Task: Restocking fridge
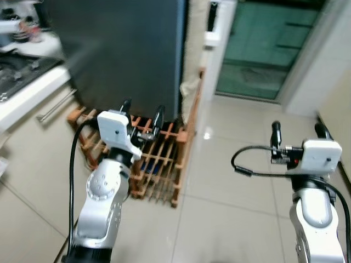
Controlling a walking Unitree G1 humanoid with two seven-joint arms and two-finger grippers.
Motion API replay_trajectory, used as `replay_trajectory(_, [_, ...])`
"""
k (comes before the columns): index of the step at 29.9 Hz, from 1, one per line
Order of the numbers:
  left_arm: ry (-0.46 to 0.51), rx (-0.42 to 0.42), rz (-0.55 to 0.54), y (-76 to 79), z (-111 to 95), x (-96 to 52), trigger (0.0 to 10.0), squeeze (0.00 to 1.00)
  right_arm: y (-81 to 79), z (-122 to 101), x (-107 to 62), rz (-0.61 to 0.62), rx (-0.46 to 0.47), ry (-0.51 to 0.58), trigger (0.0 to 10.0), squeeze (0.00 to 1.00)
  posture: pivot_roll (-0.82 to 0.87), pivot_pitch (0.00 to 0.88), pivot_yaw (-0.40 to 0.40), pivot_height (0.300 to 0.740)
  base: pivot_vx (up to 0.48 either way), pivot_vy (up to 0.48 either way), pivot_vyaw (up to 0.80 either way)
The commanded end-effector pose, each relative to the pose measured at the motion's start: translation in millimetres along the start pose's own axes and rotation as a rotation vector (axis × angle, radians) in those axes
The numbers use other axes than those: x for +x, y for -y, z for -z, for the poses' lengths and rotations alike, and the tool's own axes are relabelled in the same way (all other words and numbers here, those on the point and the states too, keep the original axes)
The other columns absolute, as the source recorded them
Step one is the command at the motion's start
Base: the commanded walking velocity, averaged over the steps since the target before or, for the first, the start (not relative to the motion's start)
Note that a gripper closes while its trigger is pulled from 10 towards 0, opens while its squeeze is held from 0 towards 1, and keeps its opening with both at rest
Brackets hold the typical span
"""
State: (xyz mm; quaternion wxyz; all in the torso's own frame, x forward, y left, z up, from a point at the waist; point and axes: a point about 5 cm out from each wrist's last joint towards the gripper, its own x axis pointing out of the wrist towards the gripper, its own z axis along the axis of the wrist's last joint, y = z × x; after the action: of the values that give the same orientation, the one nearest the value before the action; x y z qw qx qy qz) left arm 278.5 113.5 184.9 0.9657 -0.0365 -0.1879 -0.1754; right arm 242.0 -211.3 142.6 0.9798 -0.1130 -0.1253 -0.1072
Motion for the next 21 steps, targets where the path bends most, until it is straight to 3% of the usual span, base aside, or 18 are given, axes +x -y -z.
replay_trajectory(1, [-0.01, -0.01, 0.019, 1.5, 2.5, 1.3, 10.0, 0.0, 4.5, 5.8, 1.9, 0.017, -0.012, -0.022, 10.0, 0.0, -0.17, 0.0, 0.015, 0.74, 0.48, 0.0, 0.0])
replay_trajectory(17, [0.017, -0.026, 0.041, 5.1, -2.0, 9.6, 10.0, 0.0, -2.7, -2.0, 26.9, 0.015, 0.007, 0.033, 10.0, 0.0, -0.17, 0.001, 0.028, 0.74, 0.48, 0.0, 0.0])
replay_trajectory(21, [0.0, -0.049, -0.009, -3.3, -0.7, 13.0, 10.0, 0.0, -7.8, -9.8, 36.7, -0.015, 0.023, 0.069, 10.0, 0.0, -0.17, 0.003, 0.029, 0.74, 0.0, 0.0, 0.0])
